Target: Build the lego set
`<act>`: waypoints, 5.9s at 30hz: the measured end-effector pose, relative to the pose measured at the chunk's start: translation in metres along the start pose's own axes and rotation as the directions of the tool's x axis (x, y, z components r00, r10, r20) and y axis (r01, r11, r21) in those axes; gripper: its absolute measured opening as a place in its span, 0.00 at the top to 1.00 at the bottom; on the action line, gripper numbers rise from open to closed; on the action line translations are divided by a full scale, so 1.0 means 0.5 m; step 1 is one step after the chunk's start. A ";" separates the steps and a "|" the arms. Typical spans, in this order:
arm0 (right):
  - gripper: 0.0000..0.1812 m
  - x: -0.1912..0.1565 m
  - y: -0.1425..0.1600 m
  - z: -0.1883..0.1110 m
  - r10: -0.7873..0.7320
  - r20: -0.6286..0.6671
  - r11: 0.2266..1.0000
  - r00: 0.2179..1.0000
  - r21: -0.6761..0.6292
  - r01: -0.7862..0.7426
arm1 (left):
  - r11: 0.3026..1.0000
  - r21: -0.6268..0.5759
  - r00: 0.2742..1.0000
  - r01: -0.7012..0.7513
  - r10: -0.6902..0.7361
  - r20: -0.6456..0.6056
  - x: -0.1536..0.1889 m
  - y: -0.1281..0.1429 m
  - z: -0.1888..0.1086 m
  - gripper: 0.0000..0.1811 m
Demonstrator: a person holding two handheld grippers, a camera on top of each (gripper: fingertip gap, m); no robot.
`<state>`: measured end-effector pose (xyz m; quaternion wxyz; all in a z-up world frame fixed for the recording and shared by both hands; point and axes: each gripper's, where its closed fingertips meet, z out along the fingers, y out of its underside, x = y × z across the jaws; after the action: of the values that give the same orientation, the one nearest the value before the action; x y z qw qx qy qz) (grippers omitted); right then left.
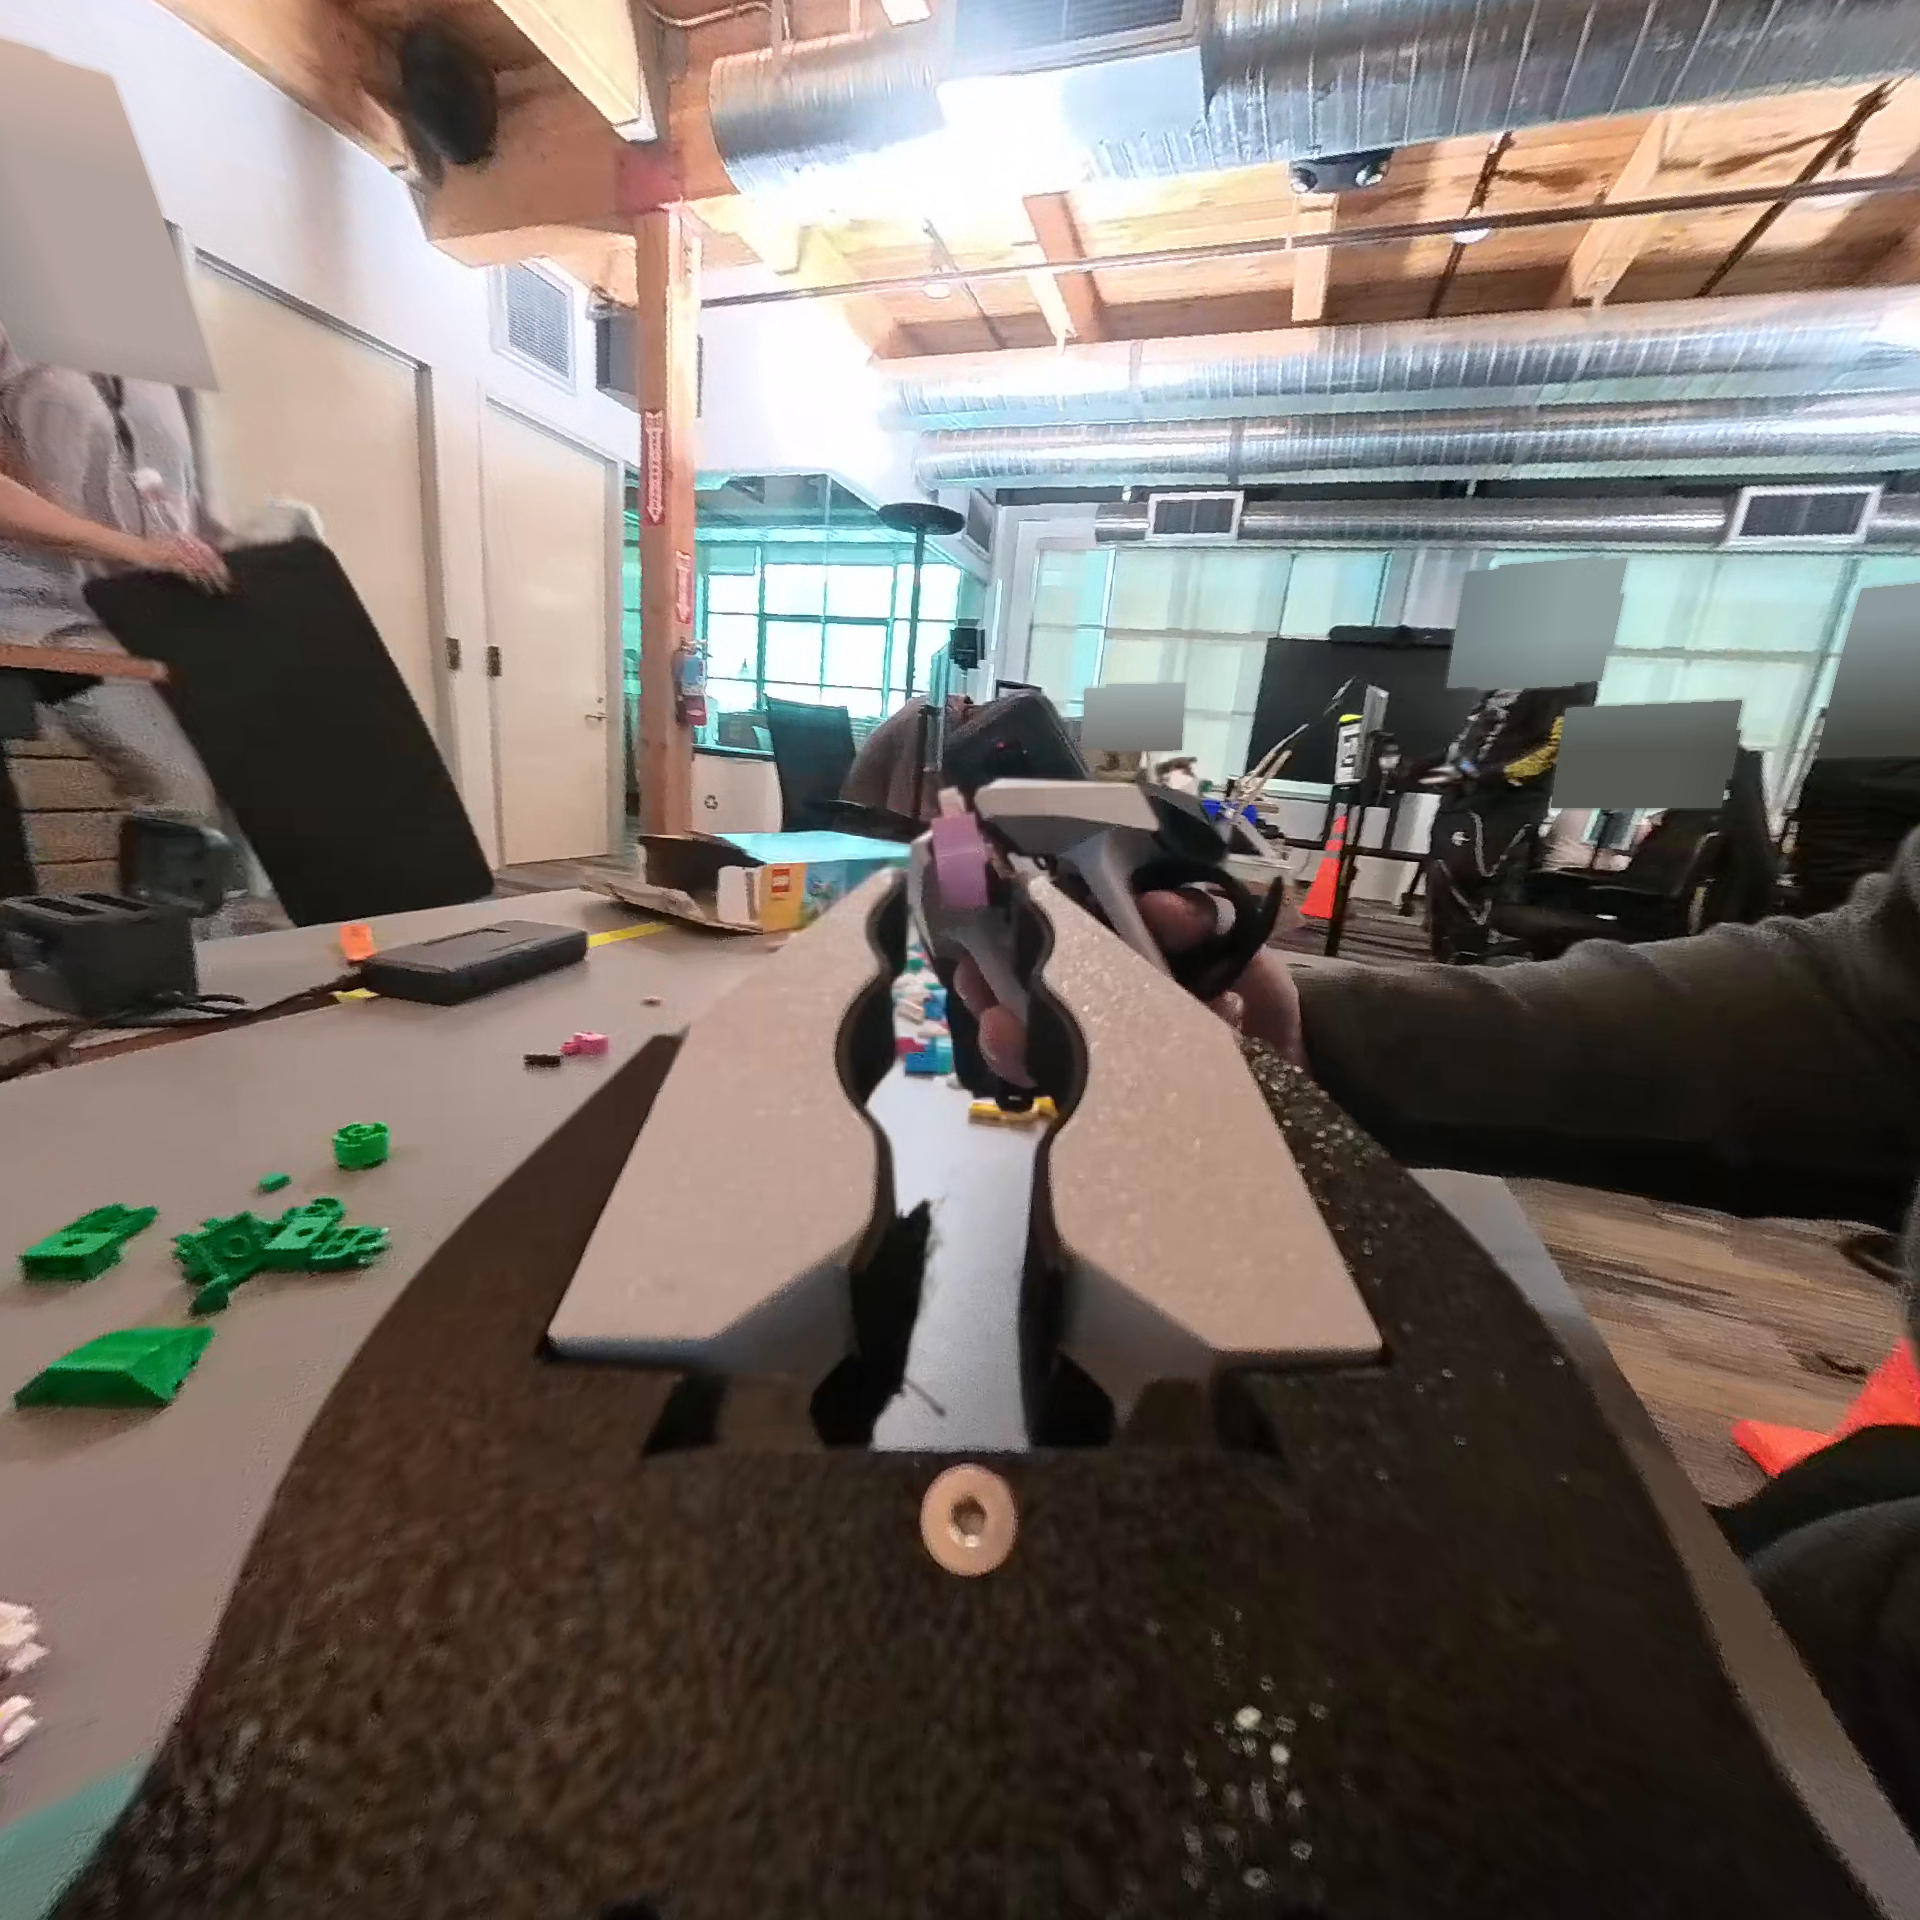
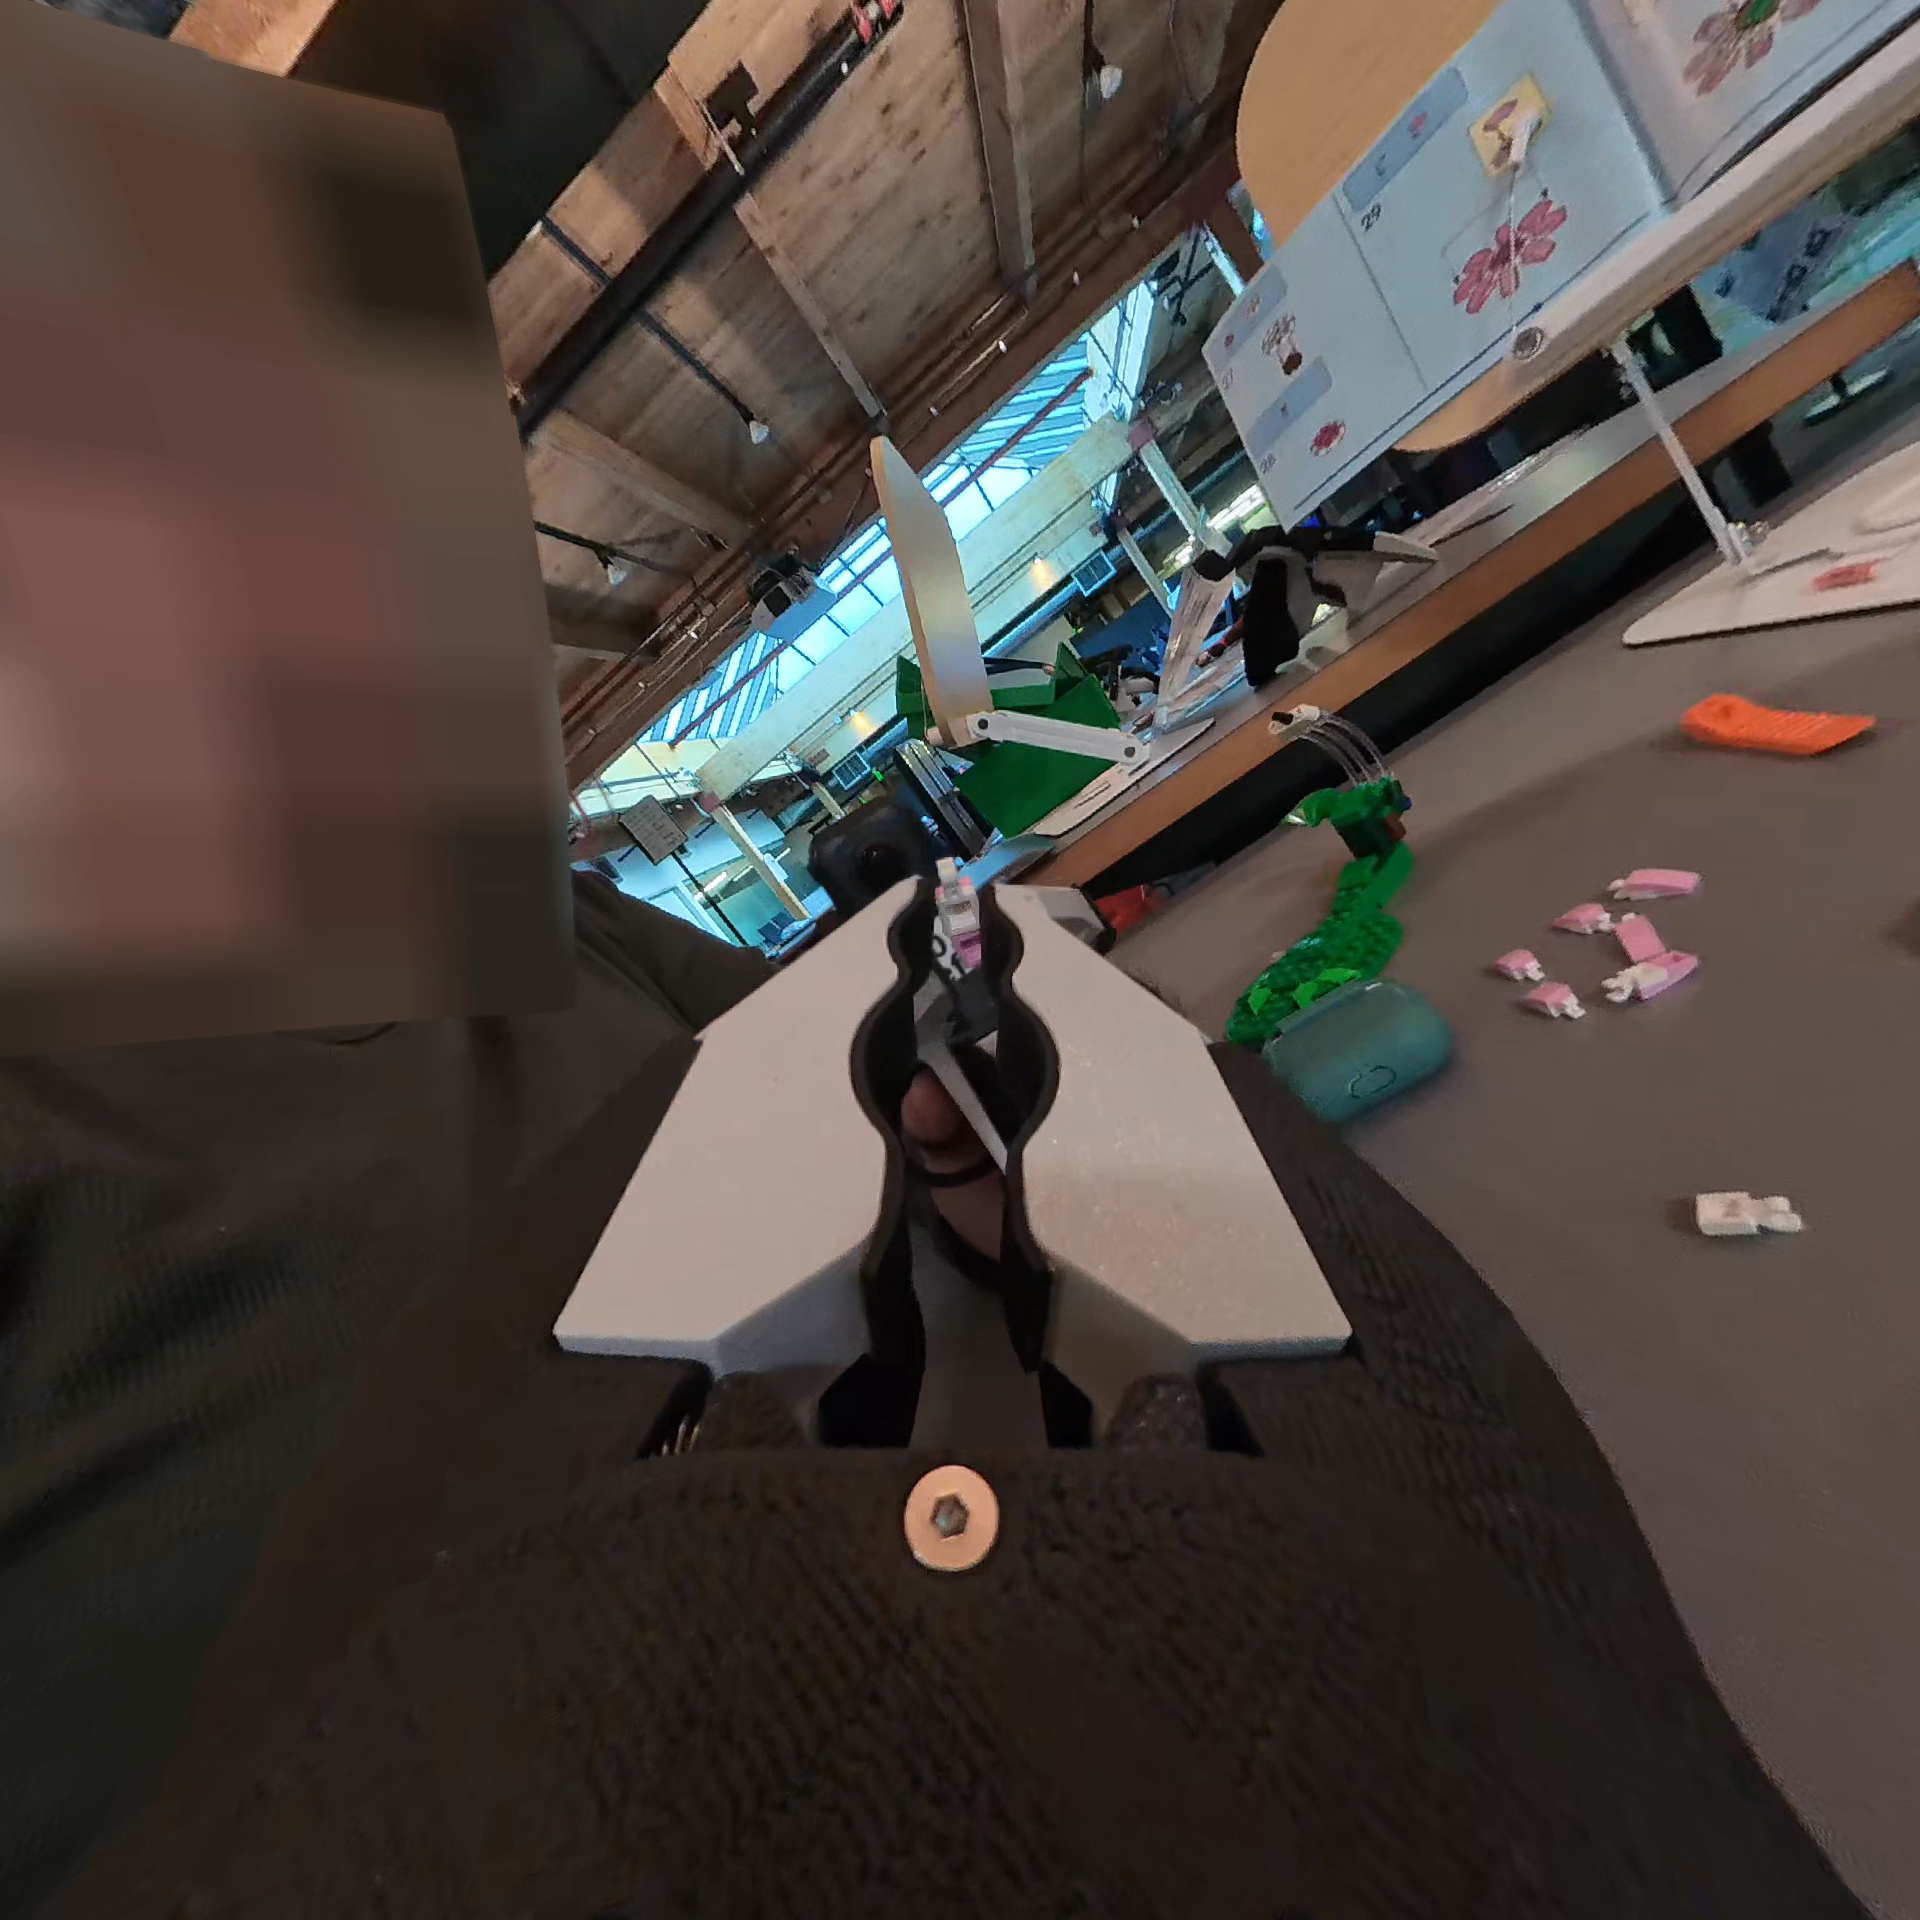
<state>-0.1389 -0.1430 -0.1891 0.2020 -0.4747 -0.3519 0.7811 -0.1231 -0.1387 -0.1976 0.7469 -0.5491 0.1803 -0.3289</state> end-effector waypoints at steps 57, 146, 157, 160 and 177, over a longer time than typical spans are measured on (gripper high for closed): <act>0.96 0.095 -0.039 0.010 -0.511 -0.129 0.762 0.850 -0.527 0.378 | 0.994 0.024 0.993 -0.111 0.110 0.030 0.005 -0.012 -0.011 0.93; 0.93 0.180 -0.089 -0.827 -0.639 -0.269 0.130 0.720 -0.961 -0.243 | 0.968 -0.015 0.930 -0.251 0.245 0.274 -0.089 0.011 0.050 0.91; 0.93 0.175 -0.076 -0.837 -0.634 -0.279 0.125 0.721 -0.957 -0.260 | 0.972 -0.014 0.942 -0.234 0.230 0.244 -0.082 0.015 0.054 0.91; 0.93 0.176 -0.076 -0.840 -0.641 -0.274 0.111 0.717 -0.957 -0.266 | 0.972 -0.017 0.943 -0.236 0.233 0.238 -0.080 0.016 0.054 0.90; 0.96 0.169 -0.152 -0.624 -0.935 -0.051 0.122 0.351 -0.975 0.183 | 0.967 -0.008 0.935 -0.255 0.249 0.251 -0.075 0.005 0.048 0.90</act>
<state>0.0960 0.0746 -0.2775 0.3597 -0.5498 -0.7510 0.0659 -0.1342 -0.0956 -0.1956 0.8062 -0.5493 0.1497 -0.1608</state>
